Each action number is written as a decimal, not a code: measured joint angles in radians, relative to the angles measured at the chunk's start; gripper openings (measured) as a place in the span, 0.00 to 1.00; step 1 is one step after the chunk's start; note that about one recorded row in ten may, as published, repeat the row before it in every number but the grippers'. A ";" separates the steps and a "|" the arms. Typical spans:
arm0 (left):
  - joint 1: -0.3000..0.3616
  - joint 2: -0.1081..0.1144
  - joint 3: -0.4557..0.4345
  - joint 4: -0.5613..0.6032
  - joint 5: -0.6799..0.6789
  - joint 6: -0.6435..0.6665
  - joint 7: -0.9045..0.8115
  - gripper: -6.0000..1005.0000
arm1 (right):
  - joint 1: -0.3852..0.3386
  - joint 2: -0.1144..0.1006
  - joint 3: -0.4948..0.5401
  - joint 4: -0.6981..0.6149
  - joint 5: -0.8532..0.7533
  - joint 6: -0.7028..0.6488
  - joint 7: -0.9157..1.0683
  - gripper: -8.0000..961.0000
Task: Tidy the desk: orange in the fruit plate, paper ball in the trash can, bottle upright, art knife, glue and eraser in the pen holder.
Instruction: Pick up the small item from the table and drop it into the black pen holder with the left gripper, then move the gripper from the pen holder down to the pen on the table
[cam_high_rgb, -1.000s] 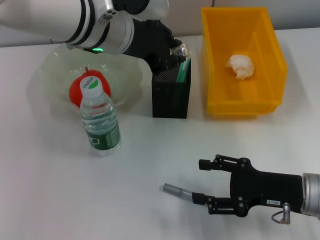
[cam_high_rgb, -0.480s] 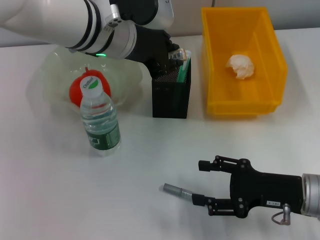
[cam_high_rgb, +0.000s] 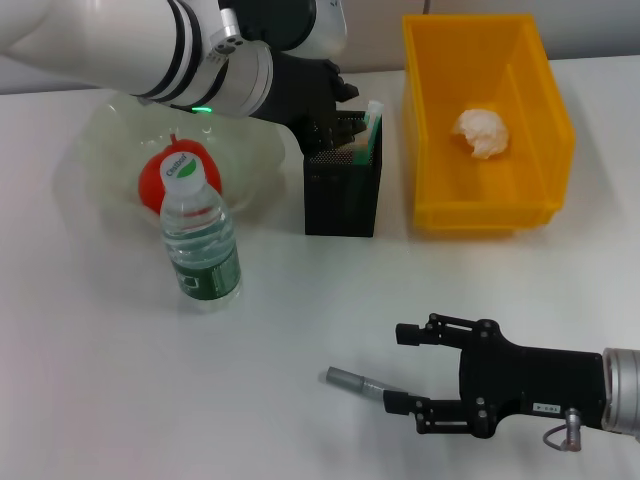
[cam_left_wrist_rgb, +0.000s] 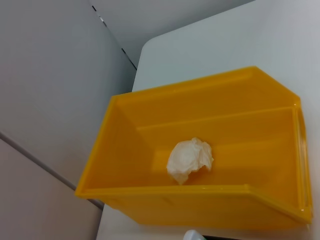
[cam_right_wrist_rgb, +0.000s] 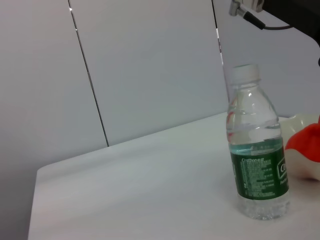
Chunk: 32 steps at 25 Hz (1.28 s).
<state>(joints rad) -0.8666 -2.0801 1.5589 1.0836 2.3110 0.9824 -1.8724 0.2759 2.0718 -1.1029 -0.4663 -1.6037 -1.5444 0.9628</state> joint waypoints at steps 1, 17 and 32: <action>0.000 0.000 0.000 0.000 0.000 0.000 0.001 0.33 | 0.000 -0.001 0.000 0.000 0.000 0.000 0.000 0.82; 0.149 0.011 -0.088 0.228 -0.300 0.107 0.110 0.51 | -0.010 -0.017 0.038 -0.006 0.004 -0.044 0.024 0.82; 0.634 0.012 -0.262 0.250 -0.853 0.544 0.579 0.82 | -0.111 -0.093 0.258 -0.236 -0.009 -0.186 0.250 0.82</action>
<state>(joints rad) -0.2323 -2.0678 1.2968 1.3338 1.4578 1.5264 -1.2930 0.1649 1.9785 -0.8454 -0.7027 -1.6122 -1.7306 1.2127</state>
